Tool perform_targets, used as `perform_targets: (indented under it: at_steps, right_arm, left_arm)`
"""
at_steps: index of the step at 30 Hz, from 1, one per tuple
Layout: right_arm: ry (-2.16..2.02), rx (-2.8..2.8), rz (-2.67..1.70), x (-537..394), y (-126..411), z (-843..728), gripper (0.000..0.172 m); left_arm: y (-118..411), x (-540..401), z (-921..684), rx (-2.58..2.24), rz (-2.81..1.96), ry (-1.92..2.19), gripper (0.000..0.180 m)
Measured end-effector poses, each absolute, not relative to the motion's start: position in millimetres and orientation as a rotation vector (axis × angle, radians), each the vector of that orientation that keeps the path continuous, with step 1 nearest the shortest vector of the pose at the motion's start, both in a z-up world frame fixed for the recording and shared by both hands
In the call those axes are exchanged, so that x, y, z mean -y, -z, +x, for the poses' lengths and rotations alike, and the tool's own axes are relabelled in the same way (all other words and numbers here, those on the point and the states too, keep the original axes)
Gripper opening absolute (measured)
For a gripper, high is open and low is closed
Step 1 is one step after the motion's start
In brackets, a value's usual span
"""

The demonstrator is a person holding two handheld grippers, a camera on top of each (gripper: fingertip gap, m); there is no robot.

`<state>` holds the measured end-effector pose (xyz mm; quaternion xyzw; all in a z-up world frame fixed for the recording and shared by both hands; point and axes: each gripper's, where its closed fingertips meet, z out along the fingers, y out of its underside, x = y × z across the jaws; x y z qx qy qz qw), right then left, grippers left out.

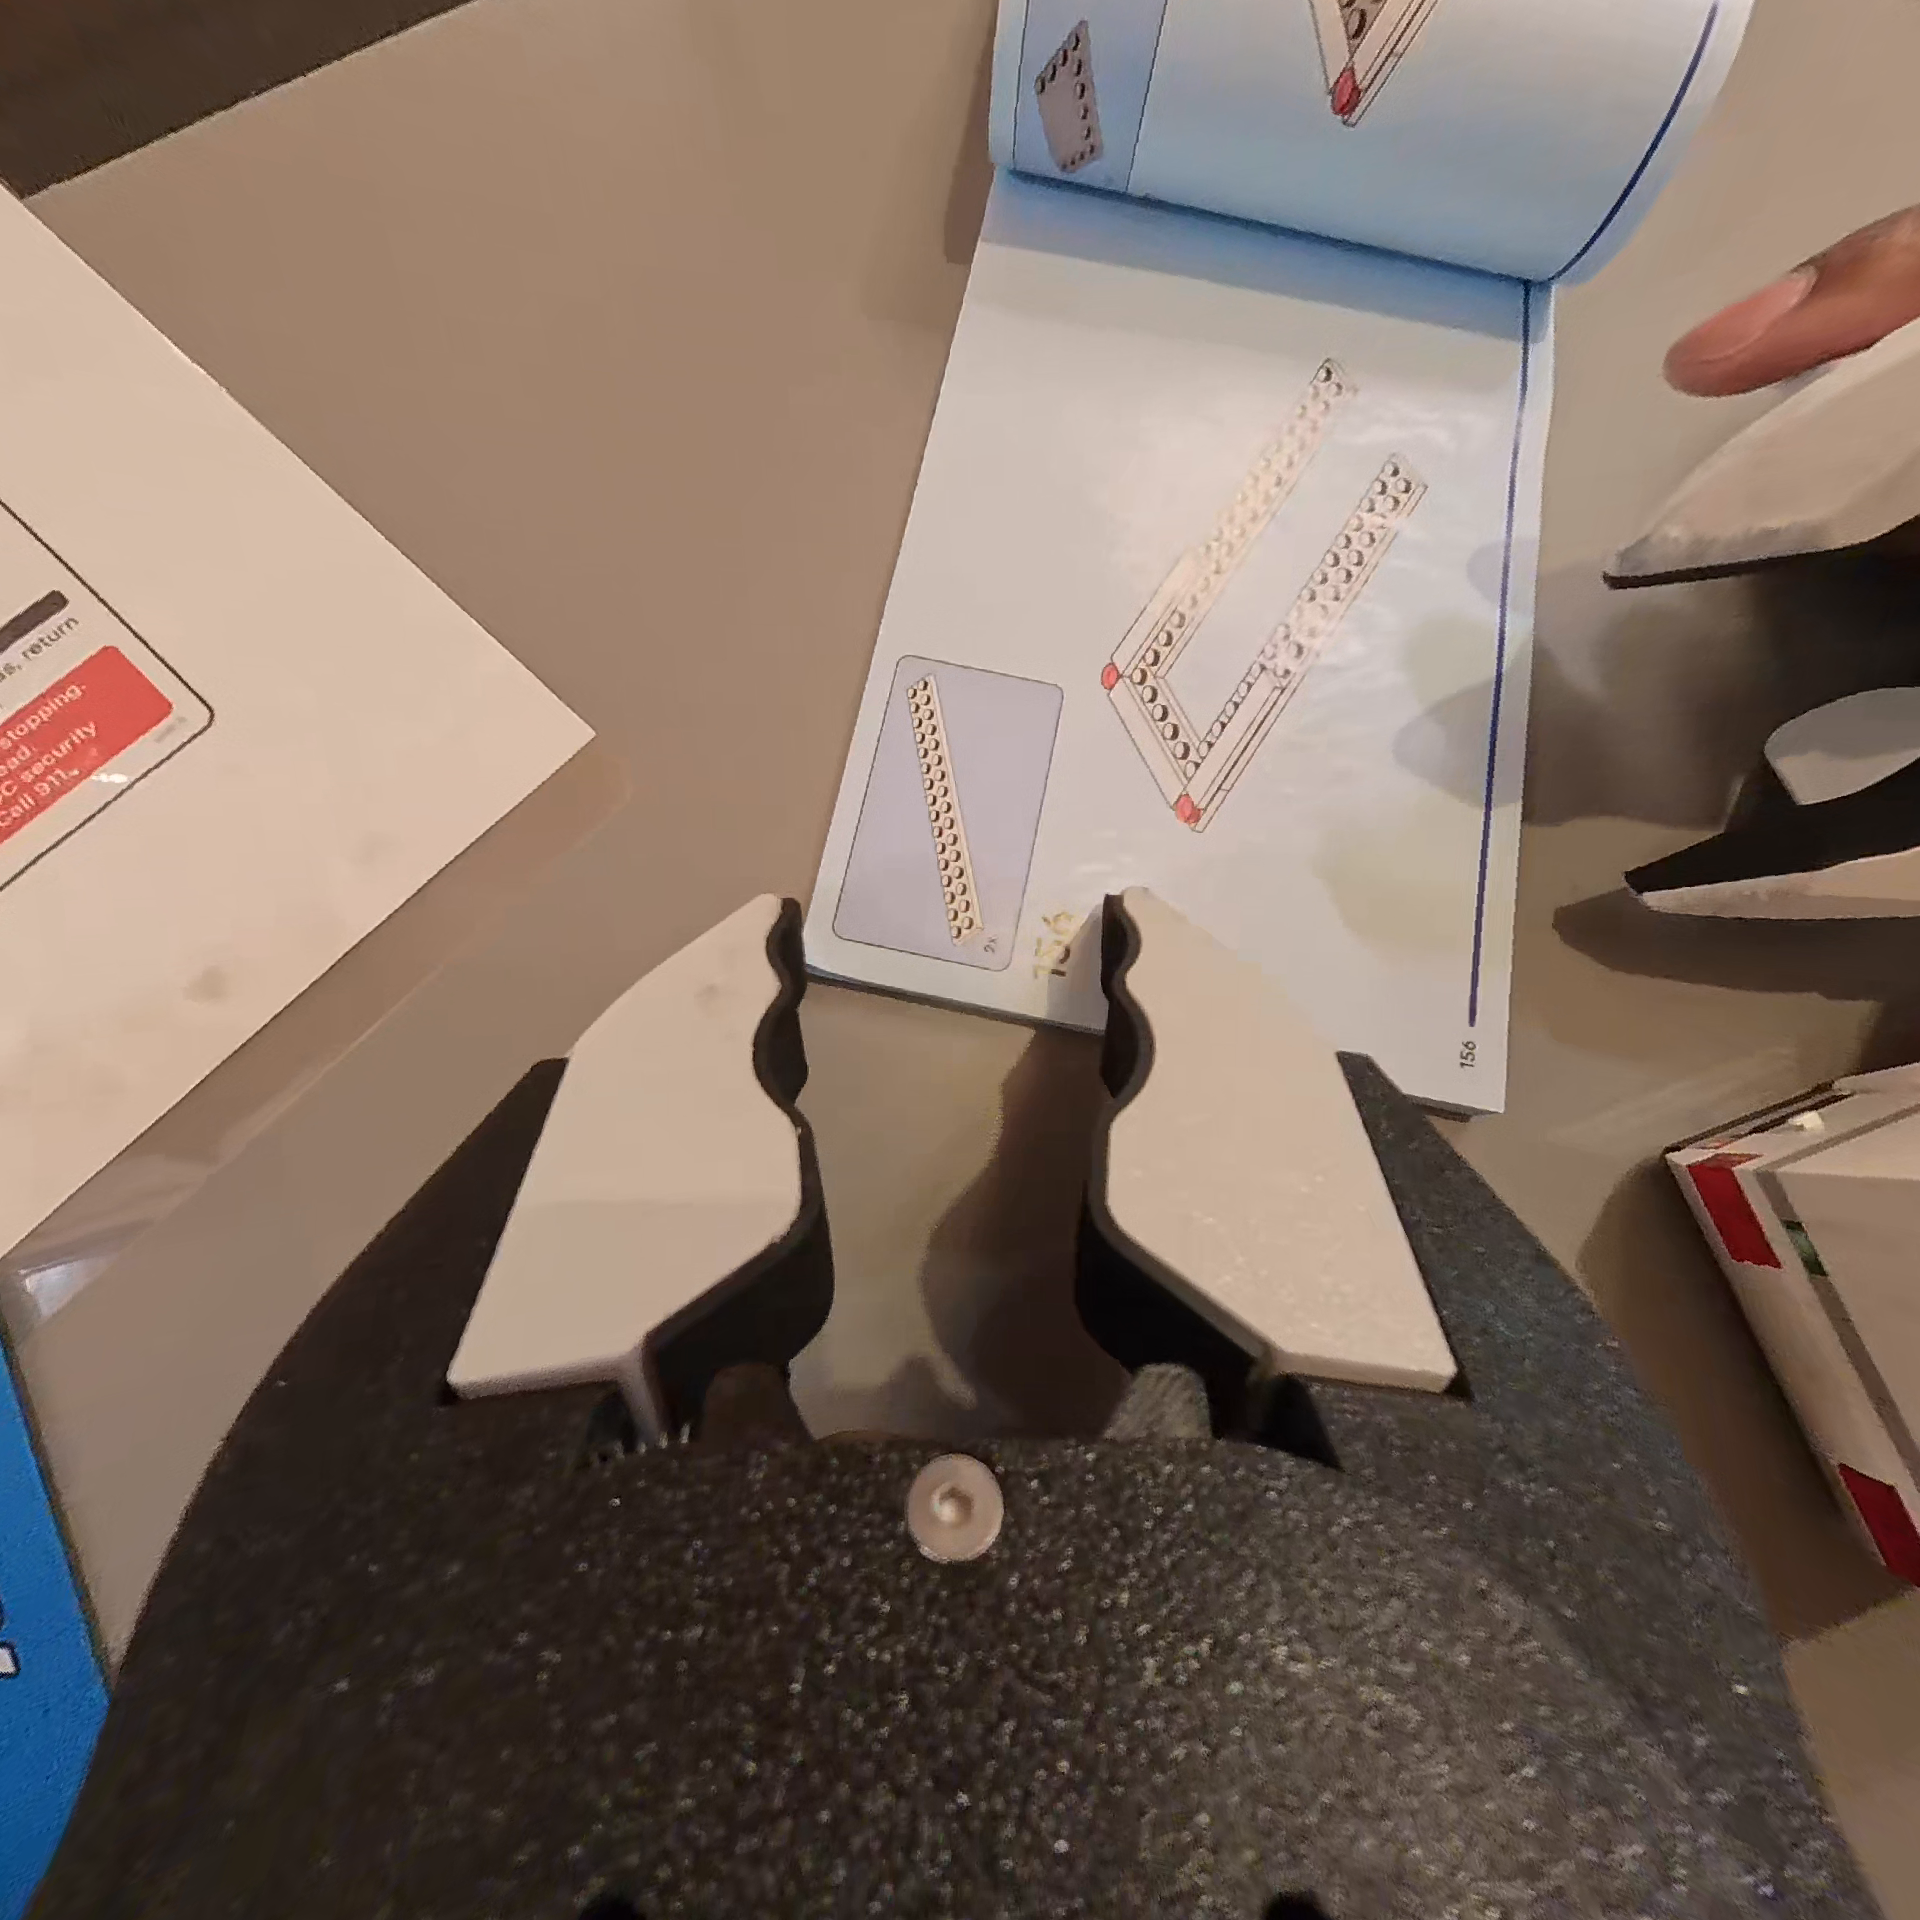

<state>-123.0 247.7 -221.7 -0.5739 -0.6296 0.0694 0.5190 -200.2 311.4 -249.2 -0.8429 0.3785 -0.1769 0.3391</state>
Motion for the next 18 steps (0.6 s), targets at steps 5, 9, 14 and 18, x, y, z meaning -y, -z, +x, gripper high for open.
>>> perform_targets:
  at_steps: [5, 9, 14, 18]
  right_arm:
    - [-0.16, 1.504, -1.382, -248.8, 221.7, -122.6, 0.052]
    - [-0.157, 1.5, -1.388, -249.7, 221.8, -122.5, 0.052]
    - [-0.155, 1.498, -1.393, -250.5, 221.8, -122.4, 0.051]
    - [-0.153, 1.497, -1.391, -250.5, 221.8, -122.4, 0.051]
  left_arm:
    - [245.5, -310.5, -199.1, -1.012, -2.164, 0.44, 0.054]
    - [241.7, -309.6, -198.6, -1.038, -2.134, 0.414, 0.052]
    - [242.5, -309.8, -200.6, -1.045, -2.138, 0.391, 0.048]
    - [241.0, -313.8, -205.0, -1.001, -2.144, 0.373, 0.03]
